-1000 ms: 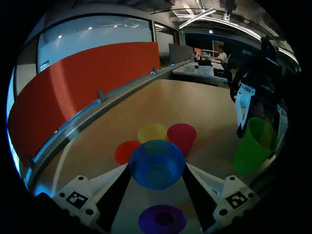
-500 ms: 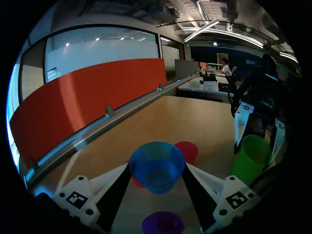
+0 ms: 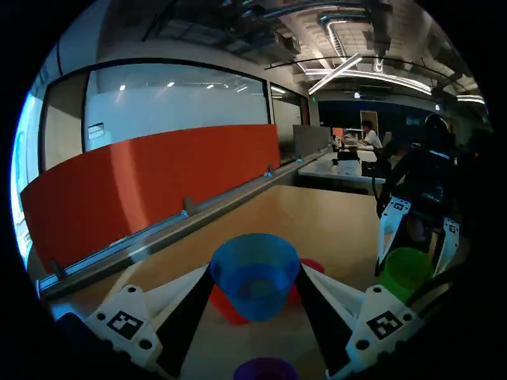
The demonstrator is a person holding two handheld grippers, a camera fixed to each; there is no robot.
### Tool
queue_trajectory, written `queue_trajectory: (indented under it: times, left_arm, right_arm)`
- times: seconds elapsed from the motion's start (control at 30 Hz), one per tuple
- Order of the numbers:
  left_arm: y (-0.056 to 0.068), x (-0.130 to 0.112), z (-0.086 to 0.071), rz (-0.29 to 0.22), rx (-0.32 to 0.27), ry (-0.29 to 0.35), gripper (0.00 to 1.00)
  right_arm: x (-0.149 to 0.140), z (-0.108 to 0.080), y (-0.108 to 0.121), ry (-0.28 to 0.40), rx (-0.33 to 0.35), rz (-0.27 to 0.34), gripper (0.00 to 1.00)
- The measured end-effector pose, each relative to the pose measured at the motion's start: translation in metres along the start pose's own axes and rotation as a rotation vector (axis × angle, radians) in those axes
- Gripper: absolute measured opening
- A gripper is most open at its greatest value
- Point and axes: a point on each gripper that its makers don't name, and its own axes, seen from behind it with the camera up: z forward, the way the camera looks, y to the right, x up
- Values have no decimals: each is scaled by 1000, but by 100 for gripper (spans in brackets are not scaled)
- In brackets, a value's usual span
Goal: Pour water
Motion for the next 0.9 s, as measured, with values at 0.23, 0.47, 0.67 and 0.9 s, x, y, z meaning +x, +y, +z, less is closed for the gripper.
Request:
queue_trajectory:
  times: [0.23,0.47,0.67,0.9]
  left_arm:
    - [-3,17,-10,-11,21,67,86]
    - [-5,35,-18,-22,30,128,86]
    - [-2,52,-26,-17,30,162,86]
    - [-5,63,-35,-24,43,177,86]
  right_arm:
    - [2,2,0,2,-4,-3,92]
    - [5,2,-1,4,-7,-6,92]
    - [7,1,-2,6,-9,-10,92]
    - [8,0,-2,8,-9,-20,92]
